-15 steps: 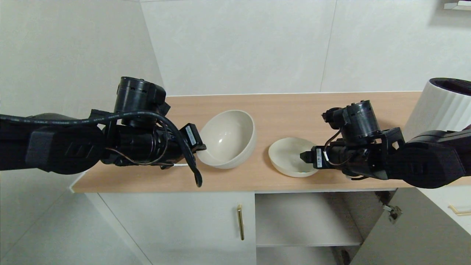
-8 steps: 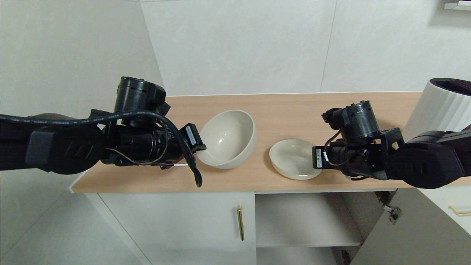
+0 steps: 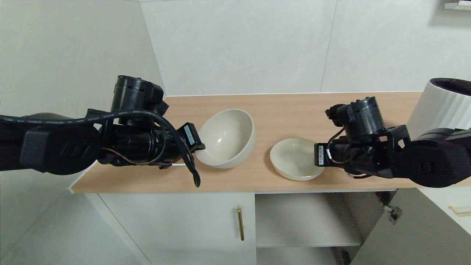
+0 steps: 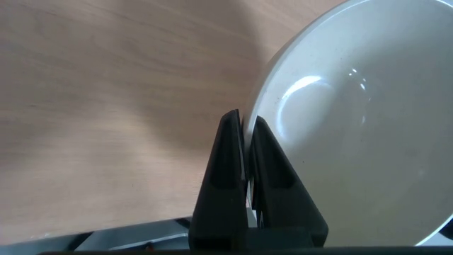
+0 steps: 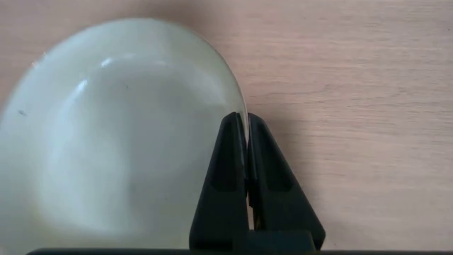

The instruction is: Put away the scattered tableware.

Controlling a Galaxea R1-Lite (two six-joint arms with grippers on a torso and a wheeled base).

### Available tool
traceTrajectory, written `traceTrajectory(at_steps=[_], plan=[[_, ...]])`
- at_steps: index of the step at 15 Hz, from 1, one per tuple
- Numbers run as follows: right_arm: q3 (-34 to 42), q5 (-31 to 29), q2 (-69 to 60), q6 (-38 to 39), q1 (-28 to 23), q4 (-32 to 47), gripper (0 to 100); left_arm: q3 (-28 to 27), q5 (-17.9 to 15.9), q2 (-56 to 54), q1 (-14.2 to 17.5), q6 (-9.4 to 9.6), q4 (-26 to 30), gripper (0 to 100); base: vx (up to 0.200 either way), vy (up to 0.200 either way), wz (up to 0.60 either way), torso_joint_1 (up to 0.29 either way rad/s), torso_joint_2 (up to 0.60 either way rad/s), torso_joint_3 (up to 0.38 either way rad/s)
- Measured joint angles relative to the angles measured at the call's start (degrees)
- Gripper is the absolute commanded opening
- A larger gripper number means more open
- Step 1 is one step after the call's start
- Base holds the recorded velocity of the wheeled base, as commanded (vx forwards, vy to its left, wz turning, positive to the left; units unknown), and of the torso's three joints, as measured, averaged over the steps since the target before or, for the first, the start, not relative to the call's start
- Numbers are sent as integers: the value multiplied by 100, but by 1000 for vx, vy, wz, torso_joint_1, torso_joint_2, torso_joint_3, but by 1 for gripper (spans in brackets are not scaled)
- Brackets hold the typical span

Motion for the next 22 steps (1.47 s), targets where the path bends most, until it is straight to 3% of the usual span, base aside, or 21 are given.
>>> traceTrajectory(at_steps=[4, 6, 9, 13, 16, 22], plan=[[347, 530, -774, 72, -17, 389, 0, 400, -41, -667, 59, 110, -2, 0, 0, 0, 0, 0, 0, 0], [507, 837, -1251, 107, -24, 1122, 0, 756, -101, -1124, 79, 393, -4, 0, 0, 0, 0, 0, 0, 0], [1003, 1130, -1852, 217, -27, 1453, 0, 1426, -138, -1792, 94, 773, -15, 0, 0, 0, 0, 0, 0, 0], [1499, 2002, -2508, 215, -210, 1609, 0, 1966, -162, -2153, 94, 816, -28, 0, 0, 0, 0, 0, 0, 0], [1724, 2008, -2861, 149, -315, 1601, 0, 2049, -182, -2172, 88, 828, -35, 0, 0, 0, 0, 0, 0, 0], [1902, 1999, -3012, -16, -345, 1568, 0, 2065, -195, -2149, 39, 848, -28, 0, -200, 0, 0, 3, 3, 2]])
